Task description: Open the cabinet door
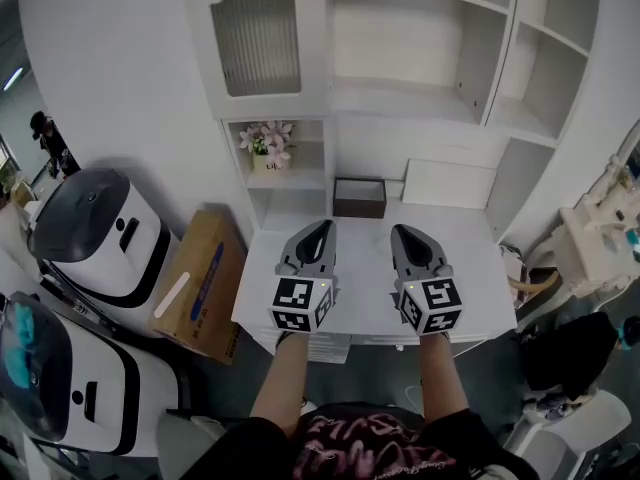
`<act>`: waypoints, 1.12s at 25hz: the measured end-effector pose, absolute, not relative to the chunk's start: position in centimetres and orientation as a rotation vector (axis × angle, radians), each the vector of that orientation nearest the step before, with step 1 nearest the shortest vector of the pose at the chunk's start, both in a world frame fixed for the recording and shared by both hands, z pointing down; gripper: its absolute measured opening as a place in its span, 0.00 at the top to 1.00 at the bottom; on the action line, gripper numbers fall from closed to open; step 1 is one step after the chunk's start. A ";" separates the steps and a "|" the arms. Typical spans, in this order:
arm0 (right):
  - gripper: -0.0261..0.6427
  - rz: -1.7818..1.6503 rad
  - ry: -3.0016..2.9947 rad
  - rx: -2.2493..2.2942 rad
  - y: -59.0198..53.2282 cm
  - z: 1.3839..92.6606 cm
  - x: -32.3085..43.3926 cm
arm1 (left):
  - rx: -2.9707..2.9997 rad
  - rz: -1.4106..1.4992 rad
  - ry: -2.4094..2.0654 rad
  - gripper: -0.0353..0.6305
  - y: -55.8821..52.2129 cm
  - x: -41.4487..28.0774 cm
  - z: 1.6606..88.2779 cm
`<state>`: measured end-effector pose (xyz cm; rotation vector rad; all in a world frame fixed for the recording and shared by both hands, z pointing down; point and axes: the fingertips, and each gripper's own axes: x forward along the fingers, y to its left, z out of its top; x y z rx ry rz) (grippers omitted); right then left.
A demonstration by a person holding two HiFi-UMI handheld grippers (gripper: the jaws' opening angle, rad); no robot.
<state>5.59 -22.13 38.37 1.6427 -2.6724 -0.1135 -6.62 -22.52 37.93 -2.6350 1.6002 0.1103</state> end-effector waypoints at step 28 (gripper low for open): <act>0.94 -0.153 -2.691 1.707 -25.5 37.0 4.7 | -2.639 0.093 1.491 0.92 -25.9 -5.9 36.1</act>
